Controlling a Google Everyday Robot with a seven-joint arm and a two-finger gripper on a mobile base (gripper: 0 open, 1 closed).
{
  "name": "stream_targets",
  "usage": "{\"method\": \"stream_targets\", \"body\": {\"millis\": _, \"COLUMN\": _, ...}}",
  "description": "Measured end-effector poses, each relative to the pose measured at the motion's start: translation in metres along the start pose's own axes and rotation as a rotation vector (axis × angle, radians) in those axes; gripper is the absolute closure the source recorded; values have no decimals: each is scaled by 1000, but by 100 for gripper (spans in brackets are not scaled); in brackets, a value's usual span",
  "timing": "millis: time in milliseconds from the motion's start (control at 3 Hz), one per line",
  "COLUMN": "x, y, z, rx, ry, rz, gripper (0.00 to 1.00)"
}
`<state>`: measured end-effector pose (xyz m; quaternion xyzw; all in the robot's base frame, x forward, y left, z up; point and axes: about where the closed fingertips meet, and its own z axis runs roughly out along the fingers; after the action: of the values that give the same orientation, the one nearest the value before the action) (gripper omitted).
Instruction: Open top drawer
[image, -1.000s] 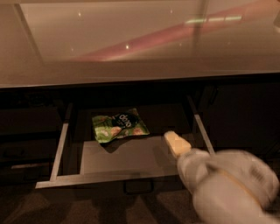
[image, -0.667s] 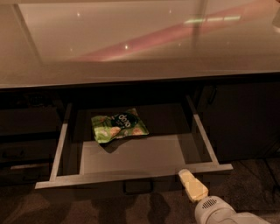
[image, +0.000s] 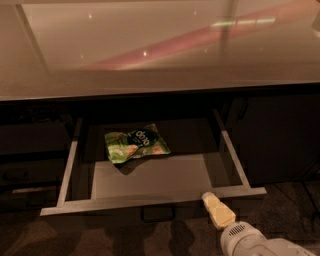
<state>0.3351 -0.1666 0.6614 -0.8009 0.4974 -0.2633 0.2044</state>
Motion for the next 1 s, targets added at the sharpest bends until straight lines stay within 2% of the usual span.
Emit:
{"method": "stream_targets", "body": {"millis": 667, "x": -12, "y": -31, "z": 16, "rx": 115, "ry": -106, "rz": 66, "gripper": 0}}
{"method": "stream_targets", "body": {"millis": 1000, "x": 11, "y": -61, "z": 5, "rx": 140, "ry": -67, "rz": 128, "gripper": 0}}
